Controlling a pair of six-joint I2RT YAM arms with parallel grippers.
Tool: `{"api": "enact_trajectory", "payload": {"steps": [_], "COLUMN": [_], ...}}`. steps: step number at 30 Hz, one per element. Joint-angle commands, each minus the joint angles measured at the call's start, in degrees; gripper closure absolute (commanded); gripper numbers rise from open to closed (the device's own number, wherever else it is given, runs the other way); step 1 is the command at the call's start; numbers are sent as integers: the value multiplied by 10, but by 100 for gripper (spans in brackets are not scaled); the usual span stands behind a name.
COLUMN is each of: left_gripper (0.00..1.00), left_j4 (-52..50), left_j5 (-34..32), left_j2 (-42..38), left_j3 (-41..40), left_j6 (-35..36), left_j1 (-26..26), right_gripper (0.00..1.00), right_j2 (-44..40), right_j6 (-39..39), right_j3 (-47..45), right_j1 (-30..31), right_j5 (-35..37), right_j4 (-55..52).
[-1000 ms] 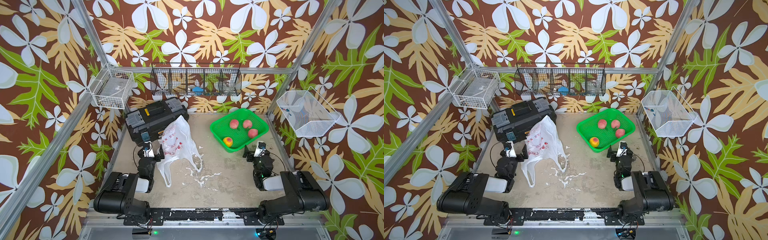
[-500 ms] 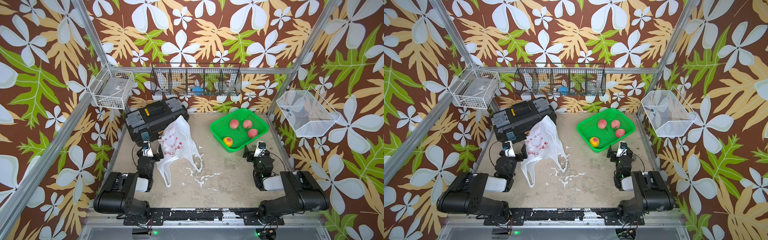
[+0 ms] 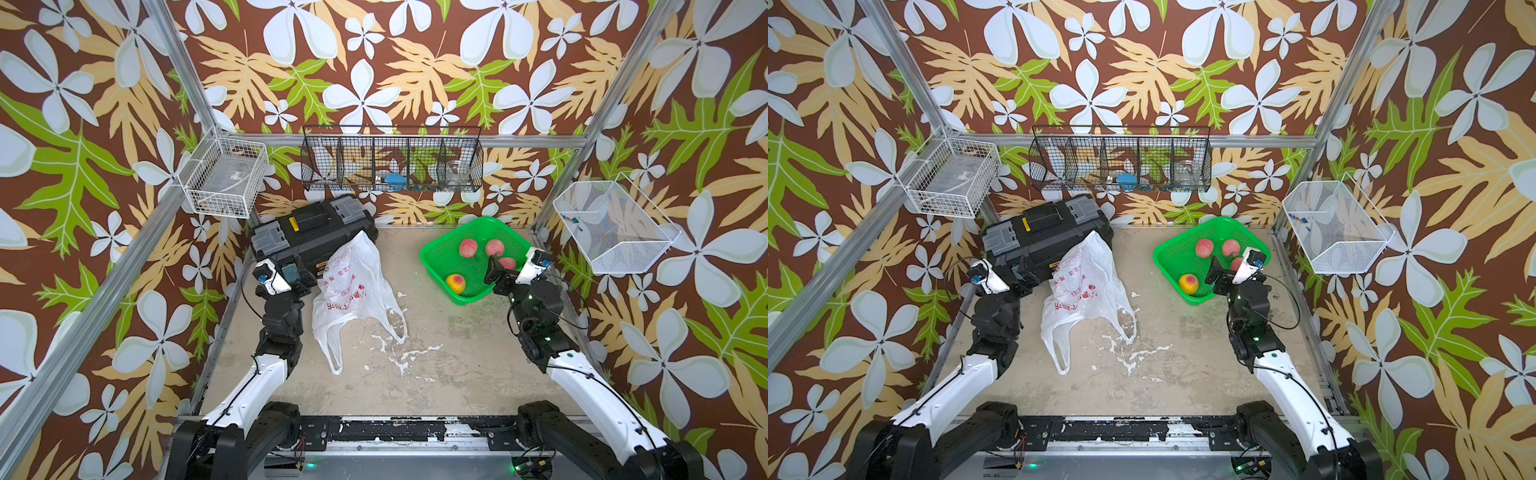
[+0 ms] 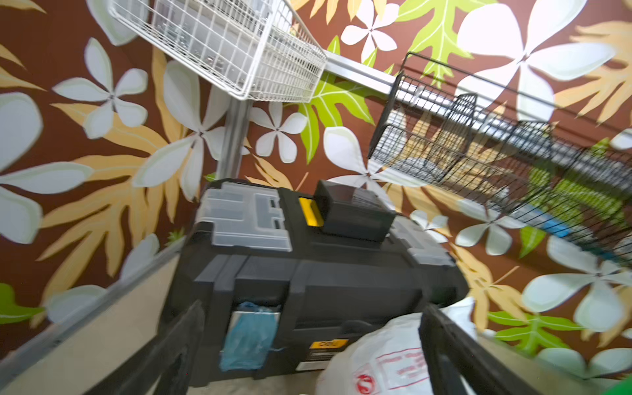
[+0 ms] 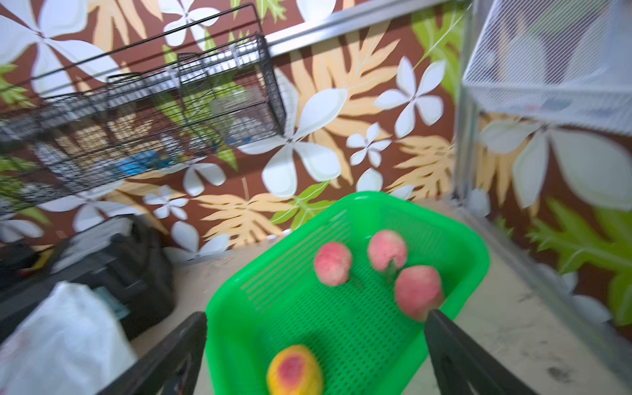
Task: Place the peach into a plastic bag & tie a knot
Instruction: Pick up the plastic bag at the center of the board.
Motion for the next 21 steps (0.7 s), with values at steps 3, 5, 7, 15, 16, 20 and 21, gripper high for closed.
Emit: {"api": "enact_trajectory", "payload": {"steps": [3, 5, 7, 15, 16, 20, 21], "left_gripper": [3, 13, 18, 30, 30, 29, 29], "left_j4": [-230, -268, -334, -560, -571, -578, -579], "left_j5": [81, 126, 159, 215, 204, 211, 222], "left_j2": [-12, -14, -10, 42, 41, 33, 34], "left_j3": [92, 119, 155, 320, 329, 319, 314], "left_j6": [-130, -100, -96, 3, 11, 13, 6], "left_j1": [-5, -18, -20, -35, -36, -35, -35], "right_gripper": [25, 25, 23, 14, 14, 23, 26], "right_j2": [-5, 21, 60, 305, 330, 435, 462], "right_j6": [152, 104, 44, -99, -105, -126, -130], "right_j3": [-30, 5, 37, 156, 174, 241, 258], "right_j1": [42, 115, 210, 449, 453, 456, 456], "right_j5": [-270, -204, -126, 33, 43, 43, 46], "right_j4": [-59, -141, -201, -282, -287, -286, -288]}}
